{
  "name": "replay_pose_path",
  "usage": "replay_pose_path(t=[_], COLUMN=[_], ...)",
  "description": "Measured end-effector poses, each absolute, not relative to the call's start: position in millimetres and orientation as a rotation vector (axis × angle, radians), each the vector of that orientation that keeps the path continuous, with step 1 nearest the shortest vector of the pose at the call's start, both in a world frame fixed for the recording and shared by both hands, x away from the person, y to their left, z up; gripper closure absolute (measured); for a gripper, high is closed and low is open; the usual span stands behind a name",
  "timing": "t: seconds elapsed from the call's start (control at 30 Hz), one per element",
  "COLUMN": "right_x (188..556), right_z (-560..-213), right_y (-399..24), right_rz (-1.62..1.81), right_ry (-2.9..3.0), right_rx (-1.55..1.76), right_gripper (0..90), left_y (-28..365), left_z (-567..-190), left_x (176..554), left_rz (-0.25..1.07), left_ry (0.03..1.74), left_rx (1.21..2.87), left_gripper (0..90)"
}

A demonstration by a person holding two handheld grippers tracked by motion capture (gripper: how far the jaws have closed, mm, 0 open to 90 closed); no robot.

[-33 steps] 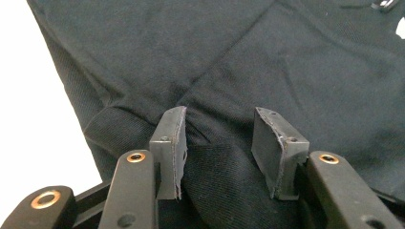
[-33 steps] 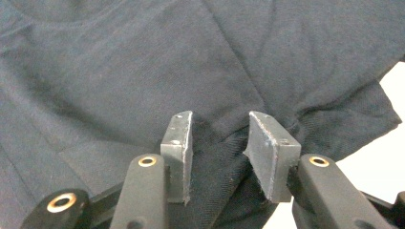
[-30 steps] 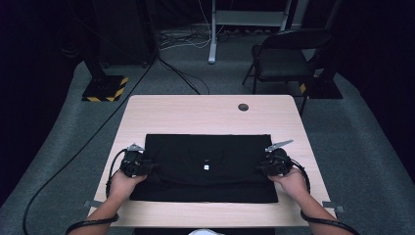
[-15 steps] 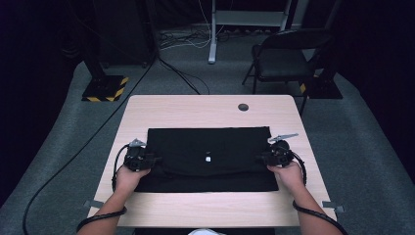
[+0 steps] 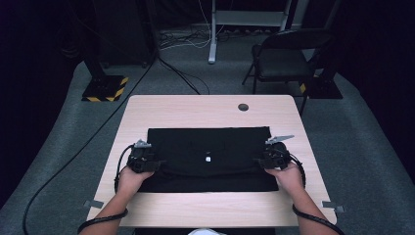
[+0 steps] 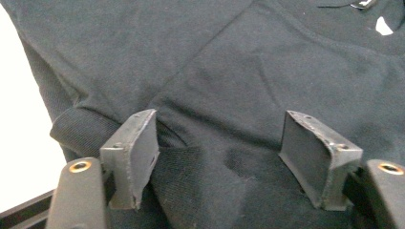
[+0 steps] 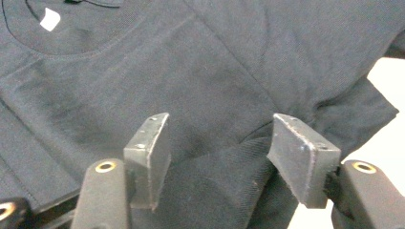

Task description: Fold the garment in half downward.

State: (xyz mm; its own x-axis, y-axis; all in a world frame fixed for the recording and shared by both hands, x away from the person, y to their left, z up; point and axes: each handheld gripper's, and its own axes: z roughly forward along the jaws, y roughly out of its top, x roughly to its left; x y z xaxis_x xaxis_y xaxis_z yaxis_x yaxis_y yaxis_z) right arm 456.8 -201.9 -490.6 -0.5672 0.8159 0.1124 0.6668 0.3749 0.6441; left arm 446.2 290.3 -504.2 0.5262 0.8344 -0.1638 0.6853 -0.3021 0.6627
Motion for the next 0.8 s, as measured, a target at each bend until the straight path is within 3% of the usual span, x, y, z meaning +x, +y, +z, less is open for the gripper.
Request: replay_pose_path(t=[0.13,0.33,0.7,0.8], right_x=[452,448,455,456], right_z=[-481,-471,-488,-492], right_y=[-207,-223,-216,-215], right_rz=[0.967,1.007,0.913,0.872], right_ry=[2.376,2.319,2.422,2.476], right_rx=[1.304,1.291,1.386,1.387], right_gripper=[41.1,58.6,55.8,59.0], left_y=[294,308,306,305], left_z=[-496,-485,-493,-497], left_x=[446,443,442,443], left_rz=[0.265,0.32,0.294,0.273], left_ry=[1.207,1.235,1.232,1.246], left_rx=[2.044,2.004,2.078,2.099], left_gripper=[27.8,29.6,43.3,46.7])
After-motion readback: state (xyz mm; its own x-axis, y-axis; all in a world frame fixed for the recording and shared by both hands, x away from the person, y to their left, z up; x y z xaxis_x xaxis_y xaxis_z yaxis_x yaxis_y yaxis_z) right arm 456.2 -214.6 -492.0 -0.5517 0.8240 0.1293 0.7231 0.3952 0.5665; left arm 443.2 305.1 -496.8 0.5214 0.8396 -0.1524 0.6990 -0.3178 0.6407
